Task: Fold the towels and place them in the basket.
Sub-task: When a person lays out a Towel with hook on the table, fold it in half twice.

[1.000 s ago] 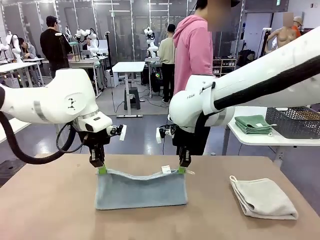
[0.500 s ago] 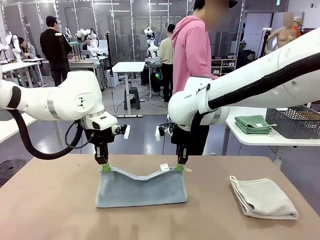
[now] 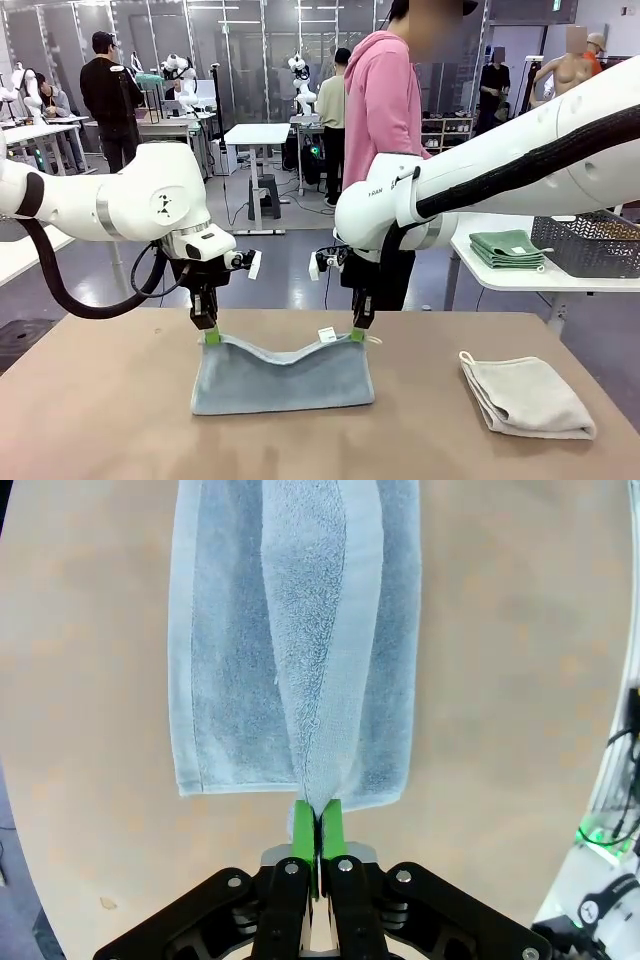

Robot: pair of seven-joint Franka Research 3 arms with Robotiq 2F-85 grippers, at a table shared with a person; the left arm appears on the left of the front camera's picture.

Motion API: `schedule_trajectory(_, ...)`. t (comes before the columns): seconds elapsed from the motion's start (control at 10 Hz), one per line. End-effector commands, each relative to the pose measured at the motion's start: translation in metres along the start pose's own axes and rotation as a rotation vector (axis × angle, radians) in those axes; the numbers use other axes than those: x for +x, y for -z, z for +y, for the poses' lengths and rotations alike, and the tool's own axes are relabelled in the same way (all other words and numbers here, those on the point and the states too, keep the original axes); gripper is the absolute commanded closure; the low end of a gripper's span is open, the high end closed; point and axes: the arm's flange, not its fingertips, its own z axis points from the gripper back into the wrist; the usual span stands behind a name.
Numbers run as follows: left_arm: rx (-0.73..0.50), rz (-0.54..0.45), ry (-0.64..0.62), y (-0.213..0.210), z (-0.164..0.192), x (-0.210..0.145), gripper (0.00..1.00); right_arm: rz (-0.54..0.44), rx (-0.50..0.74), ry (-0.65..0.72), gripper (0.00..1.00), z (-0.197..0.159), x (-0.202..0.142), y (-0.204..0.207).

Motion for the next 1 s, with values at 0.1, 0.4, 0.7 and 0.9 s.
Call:
schedule_trajectory(0.1,-0.002,-0.016,0.048,0.011,0.020,0.000,0.96,0.032,0.010,0.007,0.93,-0.015,0.011,0.006)
schedule_trajectory(0.4,-0.058,-0.004,0.004,0.031,0.038,-0.002,0.96,0.050,0.048,0.062,0.93,-0.030,0.008,0.020)
schedule_trajectory(0.7,-0.033,-0.007,-0.023,0.043,0.046,-0.007,0.96,0.053,0.053,0.114,0.93,-0.042,-0.002,0.034)
schedule_trajectory(0.9,-0.014,0.019,-0.038,0.052,0.052,-0.012,0.96,0.039,0.052,0.128,0.93,-0.050,-0.005,0.043)
